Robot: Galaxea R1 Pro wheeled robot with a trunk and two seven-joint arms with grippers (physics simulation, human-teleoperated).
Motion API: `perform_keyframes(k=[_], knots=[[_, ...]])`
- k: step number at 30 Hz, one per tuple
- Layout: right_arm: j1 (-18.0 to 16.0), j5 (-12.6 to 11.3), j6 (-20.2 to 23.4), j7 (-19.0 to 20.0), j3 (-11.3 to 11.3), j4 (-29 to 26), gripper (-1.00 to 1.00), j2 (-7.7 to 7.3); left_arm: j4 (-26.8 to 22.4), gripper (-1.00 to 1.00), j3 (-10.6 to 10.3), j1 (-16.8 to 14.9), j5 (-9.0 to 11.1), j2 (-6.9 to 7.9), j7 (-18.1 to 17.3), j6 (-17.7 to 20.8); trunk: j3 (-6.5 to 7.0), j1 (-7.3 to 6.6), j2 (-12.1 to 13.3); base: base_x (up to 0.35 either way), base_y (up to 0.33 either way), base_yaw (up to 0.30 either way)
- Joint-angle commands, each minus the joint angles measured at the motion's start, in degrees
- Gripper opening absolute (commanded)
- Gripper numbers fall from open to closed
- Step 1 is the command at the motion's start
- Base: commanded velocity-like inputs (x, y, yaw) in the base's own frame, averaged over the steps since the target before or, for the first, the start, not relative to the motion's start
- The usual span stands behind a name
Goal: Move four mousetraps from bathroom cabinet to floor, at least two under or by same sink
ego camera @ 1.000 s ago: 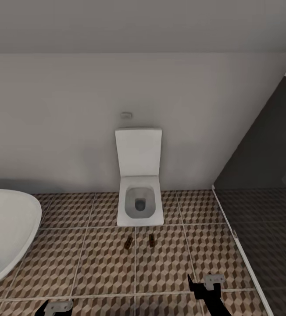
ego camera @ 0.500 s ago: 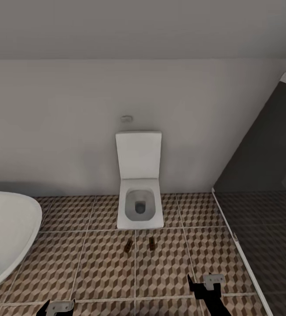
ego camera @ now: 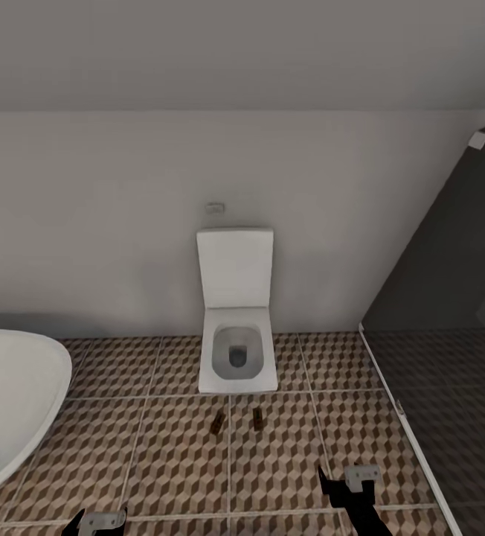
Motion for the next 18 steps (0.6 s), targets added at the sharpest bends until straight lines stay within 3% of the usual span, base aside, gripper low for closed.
perform_keyframes(k=[1, 18], knots=[[-0.04, -0.54, -0.18, 0.07, 0.49, 0.04, 1.00, -0.01, 0.16, 1.00, -0.42, -0.07, 0.12, -0.03, 0.14, -0.24, 0.00, 0.03, -0.09, 0.000, 0.000, 0.000], [-0.04, -0.55, -0.19, 0.07, 0.49, 0.04, 1.00, 0.00, 0.16, 1.00, -0.44, -0.07, 0.12, -0.03, 0.14, -0.24, 1.55, 0.03, -0.09, 0.000, 0.000, 0.000]])
